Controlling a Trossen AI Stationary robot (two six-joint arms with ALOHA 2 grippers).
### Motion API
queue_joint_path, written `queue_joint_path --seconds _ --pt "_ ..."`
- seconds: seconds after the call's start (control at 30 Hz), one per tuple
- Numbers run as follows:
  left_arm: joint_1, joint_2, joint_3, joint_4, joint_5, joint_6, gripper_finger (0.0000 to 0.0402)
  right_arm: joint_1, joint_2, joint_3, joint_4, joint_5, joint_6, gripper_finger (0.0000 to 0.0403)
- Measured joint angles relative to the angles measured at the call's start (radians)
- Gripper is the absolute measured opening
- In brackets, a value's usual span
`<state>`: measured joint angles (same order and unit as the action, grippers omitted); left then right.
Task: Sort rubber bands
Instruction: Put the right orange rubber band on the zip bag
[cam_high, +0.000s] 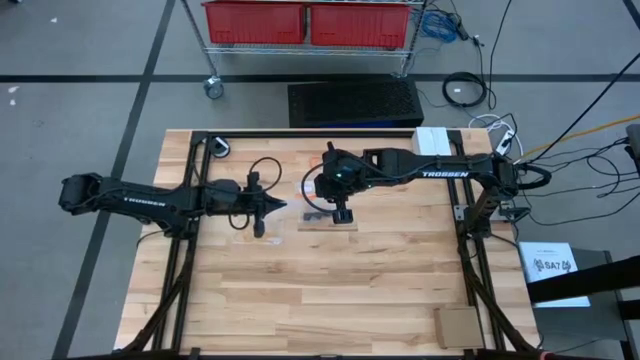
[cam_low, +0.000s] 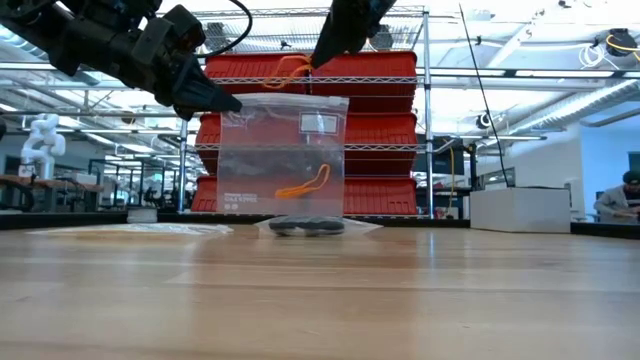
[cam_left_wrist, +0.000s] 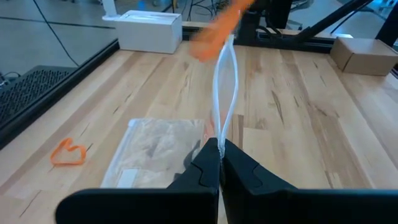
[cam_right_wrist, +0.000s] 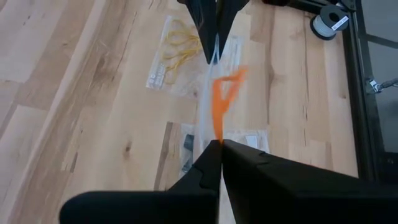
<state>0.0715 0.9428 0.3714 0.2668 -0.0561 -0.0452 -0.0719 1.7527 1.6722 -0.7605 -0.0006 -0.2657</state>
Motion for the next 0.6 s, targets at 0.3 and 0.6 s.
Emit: queue_joint_path --seconds 0.3,0.6 --pt "0.0 0.0 0.0 0.0 0.0 0.0 0.0004 0.001 0.0 0.0 -0.013 -0.002 0.0 0.0" --pt "0.0 0.0 0.0 0.0 0.0 0.0 0.0004 0.015 0.0 0.0 -0.027 -0.002 0.002 0.0"
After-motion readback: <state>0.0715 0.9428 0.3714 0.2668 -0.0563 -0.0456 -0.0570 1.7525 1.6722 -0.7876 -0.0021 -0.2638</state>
